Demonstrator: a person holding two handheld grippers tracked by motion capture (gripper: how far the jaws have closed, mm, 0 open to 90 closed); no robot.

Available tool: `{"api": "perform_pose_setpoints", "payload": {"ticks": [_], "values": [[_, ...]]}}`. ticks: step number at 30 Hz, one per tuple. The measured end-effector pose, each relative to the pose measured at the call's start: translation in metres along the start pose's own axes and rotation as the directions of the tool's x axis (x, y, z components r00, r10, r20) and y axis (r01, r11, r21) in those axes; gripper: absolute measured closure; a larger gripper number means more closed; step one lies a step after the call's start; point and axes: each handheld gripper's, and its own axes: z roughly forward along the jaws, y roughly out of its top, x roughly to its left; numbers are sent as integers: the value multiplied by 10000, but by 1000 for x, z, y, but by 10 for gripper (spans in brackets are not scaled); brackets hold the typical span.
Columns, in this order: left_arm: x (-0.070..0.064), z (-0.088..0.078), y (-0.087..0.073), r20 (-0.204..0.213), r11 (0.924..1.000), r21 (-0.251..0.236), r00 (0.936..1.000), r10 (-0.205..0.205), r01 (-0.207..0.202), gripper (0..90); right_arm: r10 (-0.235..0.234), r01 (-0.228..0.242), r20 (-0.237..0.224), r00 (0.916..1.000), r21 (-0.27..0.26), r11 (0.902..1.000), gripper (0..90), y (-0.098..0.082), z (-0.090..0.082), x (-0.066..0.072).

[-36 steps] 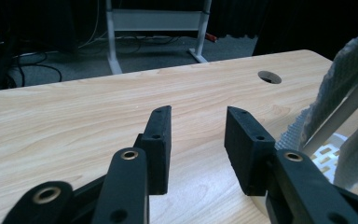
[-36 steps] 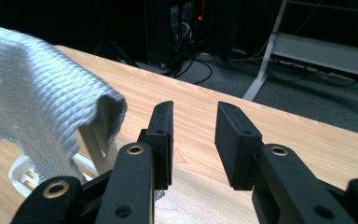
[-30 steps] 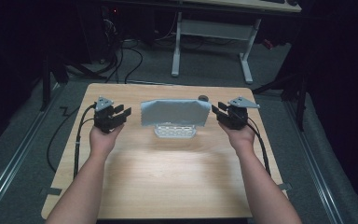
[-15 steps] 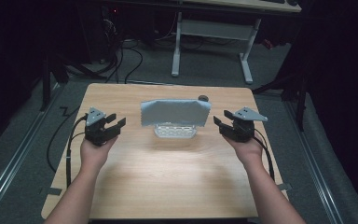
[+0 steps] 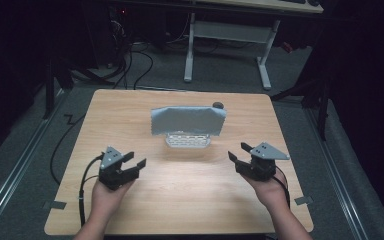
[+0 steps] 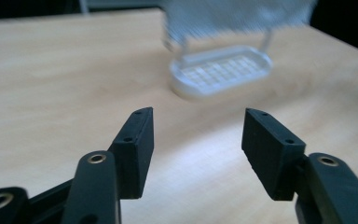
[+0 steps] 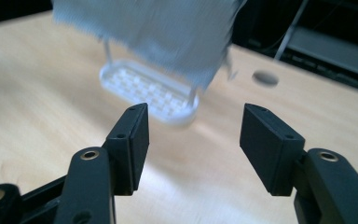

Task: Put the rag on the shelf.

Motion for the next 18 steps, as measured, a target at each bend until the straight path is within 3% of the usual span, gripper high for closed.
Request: {"api": "perform_pose_setpoints", "payload": {"ticks": [2,3,4,5,7,8,9,10,11,12,15,18], "values": [[-7,3,-5,248,10000,42,9997,-81,80,441,-40,40,-41,10000,95,9999,423,-6,0,4],[-15,7,-11,468,9999,165,9989,-59,51,435,42,-40,-74,10000,266,9996,412,-19,1,11],[-29,16,-26,760,9976,632,9969,226,-274,433,118,-114,-103,9999,378,9992,406,-27,1,15],[-35,20,-34,988,9946,978,9948,253,-350,434,185,-180,-99,9998,466,9987,399,-36,2,19],[-44,28,-39,1190,9814,1756,9913,567,-772,444,361,-366,101,9993,544,9978,415,-60,2,26],[-48,30,-40,1211,9794,1783,9899,738,-948,434,526,-537,170,9985,751,9957,448,-73,2,30],[-49,31,-40,1292,9774,1812,9879,858,-1086,433,754,-739,-59,9971,1335,9883,401,-77,4,31],[-49,31,-40,1292,9774,1812,9879,858,-1086,432,754,-739,-59,9971,1335,9883,401,-77,4,31],[-50,32,-39,1325,9773,1816,9875,856,-1090,432,518,-478,-241,9984,1442,9884,400,-77,4,33],[-50,33,-39,1311,9776,1801,9876,859,-1089,431,71,-56,-111,9999,1216,9926,417,-76,2,34],[-47,34,-38,1197,9757,1842,9880,973,-1184,421,635,-613,-157,9979,1125,9918,408,-73,6,31],[-45,33,-38,1161,9759,1890,9893,878,-1088,411,329,-322,-50,9994,1064,9938,404,-73,7,32]]}}
